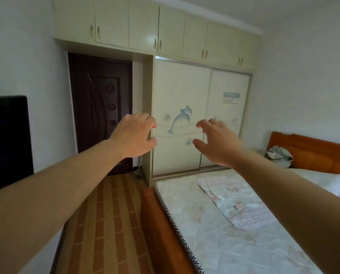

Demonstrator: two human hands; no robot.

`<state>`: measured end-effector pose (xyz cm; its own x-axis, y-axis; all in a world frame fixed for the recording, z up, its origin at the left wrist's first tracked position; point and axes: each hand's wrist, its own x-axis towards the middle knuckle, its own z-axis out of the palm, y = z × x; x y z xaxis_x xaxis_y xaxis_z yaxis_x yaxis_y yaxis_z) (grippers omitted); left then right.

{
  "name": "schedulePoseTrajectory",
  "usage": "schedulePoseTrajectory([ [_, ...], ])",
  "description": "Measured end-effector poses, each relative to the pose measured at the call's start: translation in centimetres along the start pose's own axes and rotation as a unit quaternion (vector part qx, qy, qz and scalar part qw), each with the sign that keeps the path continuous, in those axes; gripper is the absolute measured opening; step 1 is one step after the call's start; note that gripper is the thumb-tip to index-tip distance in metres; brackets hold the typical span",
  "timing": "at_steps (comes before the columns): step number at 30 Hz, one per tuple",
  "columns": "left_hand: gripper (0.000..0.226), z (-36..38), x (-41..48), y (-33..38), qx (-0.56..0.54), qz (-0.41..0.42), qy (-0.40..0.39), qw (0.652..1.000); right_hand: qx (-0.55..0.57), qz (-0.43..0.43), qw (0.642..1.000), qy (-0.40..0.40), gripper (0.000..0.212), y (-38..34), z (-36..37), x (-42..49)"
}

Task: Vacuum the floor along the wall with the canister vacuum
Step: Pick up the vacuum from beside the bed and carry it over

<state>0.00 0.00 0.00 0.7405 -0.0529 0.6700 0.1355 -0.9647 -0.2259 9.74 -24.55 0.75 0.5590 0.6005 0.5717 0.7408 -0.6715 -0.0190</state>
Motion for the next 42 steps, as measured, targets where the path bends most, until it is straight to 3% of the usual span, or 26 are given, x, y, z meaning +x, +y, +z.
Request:
schedulePoseTrajectory([
  [12, 0.042, 7.5, 2.4, -11.2, 0.003, -0.045, -0.023, 0.999, 0.03, -0.014, 0.999, -0.009, 0.051, -5.7, 9.4, 12.3],
  [29, 0.041, 24.6, 12.7, -18.6, -0.004, -0.12, -0.054, 0.991, 0.087, -0.065, 0.993, -0.042, 0.038, 0.7, 25.6, 30.5],
  [42, 0.043, 38.2, 16.2, -34.8, -0.037, -0.135, -0.043, 0.989, 0.085, -0.07, 0.992, -0.06, 0.044, -6.9, 41.6, 45.0],
])
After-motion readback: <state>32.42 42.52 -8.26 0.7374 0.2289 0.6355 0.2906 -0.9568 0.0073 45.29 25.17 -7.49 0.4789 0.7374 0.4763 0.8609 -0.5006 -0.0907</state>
